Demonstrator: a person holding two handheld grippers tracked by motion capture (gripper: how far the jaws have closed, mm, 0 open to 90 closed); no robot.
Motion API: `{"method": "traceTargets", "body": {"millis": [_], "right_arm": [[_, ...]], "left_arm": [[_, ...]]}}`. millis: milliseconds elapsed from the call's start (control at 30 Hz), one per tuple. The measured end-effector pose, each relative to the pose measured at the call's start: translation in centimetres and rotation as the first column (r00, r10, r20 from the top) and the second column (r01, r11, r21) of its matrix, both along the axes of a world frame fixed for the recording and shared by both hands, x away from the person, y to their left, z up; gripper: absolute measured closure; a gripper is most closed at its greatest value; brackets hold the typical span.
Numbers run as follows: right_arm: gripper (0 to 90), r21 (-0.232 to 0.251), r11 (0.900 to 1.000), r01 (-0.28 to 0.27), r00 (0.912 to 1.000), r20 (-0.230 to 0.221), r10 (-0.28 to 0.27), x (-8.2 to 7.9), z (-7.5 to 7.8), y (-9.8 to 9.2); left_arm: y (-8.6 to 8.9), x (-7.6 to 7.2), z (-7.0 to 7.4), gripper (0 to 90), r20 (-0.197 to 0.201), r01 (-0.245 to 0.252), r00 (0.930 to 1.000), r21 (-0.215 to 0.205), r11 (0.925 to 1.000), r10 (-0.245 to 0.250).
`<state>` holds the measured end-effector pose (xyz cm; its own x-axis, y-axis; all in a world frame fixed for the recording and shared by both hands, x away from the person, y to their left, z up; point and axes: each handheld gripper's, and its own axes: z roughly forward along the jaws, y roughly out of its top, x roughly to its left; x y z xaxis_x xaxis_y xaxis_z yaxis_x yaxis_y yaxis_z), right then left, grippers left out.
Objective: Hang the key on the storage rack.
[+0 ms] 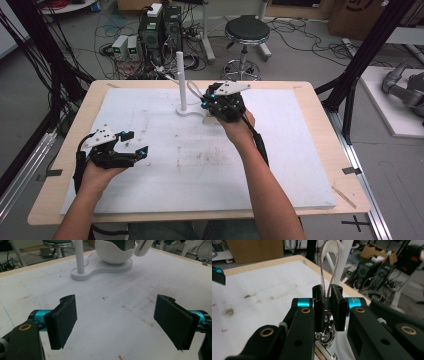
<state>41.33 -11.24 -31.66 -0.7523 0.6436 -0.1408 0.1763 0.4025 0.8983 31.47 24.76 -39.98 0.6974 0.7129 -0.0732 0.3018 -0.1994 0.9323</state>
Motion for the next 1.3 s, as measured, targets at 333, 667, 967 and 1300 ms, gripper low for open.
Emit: {"method": "traceTargets", "body": {"millis": [333, 667, 967, 1300], "right_arm": [[83.0, -0.041, 0.999, -0.02, 0.9971, 0.072, 0.023, 0.9, 3.2, 3.3], [83.0, -0.07, 0.997, 0.02, 0.998, 0.062, -0.016, 2.6, 2.9, 4.8], [83.0, -0.099, 0.994, 0.055, 0.9983, 0.026, -0.053, 3.6, 1.9, 4.7], [65.6, -0.113, 0.991, 0.077, 0.997, 0.01, -0.076, 3.8, 1.2, 5.2]], "left_arm": [[-0.1, 0.0, 0.1, 18.7, -0.001, 0.0, 1.0, -0.002, 1.0, 0.0], [0.2, 0.0, -0.1, 18.7, -0.003, -0.003, 1.0, -0.006, 1.0, 0.003], [0.1, 0.0, -0.1, 18.7, -0.003, 0.002, 1.0, -0.006, 1.0, -0.002], [0.1, 0.0, -0.1, 18.7, -0.006, 0.007, 1.0, -0.004, 1.0, -0.007]]}}
